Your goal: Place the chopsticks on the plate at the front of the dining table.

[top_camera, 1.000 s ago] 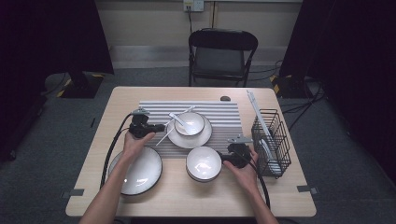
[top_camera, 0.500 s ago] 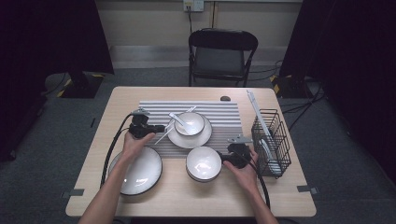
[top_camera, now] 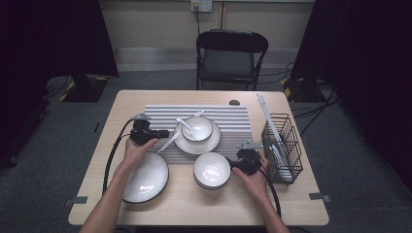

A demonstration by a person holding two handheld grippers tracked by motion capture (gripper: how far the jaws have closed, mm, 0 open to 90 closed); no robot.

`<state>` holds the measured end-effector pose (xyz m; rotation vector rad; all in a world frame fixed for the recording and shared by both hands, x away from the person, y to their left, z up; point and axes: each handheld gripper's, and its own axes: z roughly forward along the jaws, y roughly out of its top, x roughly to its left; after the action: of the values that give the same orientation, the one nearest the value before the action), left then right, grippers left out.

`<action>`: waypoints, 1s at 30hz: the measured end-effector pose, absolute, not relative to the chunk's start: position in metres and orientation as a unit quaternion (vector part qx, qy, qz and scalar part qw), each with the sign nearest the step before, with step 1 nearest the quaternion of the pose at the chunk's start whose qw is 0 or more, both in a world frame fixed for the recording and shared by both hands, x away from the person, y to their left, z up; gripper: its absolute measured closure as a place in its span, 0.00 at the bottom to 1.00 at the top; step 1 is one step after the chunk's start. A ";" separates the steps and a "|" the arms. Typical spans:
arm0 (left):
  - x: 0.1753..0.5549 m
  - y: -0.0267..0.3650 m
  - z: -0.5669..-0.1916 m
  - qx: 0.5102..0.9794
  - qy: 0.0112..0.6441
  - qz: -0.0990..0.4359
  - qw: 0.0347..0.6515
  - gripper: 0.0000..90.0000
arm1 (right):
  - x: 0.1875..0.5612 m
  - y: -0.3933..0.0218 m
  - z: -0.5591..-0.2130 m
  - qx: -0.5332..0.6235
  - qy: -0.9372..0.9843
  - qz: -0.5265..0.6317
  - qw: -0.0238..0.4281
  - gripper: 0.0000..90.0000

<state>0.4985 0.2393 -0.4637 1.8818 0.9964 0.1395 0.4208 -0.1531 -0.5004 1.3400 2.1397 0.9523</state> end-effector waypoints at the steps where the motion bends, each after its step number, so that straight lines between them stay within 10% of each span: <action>1: 0.498 0.241 -0.464 0.770 0.410 0.055 0.485 0.91 | 0.421 -0.153 -0.500 0.485 0.774 0.344 0.220 0.22; 30: 0.472 0.261 -0.465 0.778 0.393 0.054 0.488 0.89 | 0.421 -0.153 -0.500 0.486 0.773 0.344 0.220 0.22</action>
<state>0.4718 0.2607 -0.4647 1.8911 0.9547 0.1312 0.4205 -0.1528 -0.5004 1.3441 2.1370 0.9507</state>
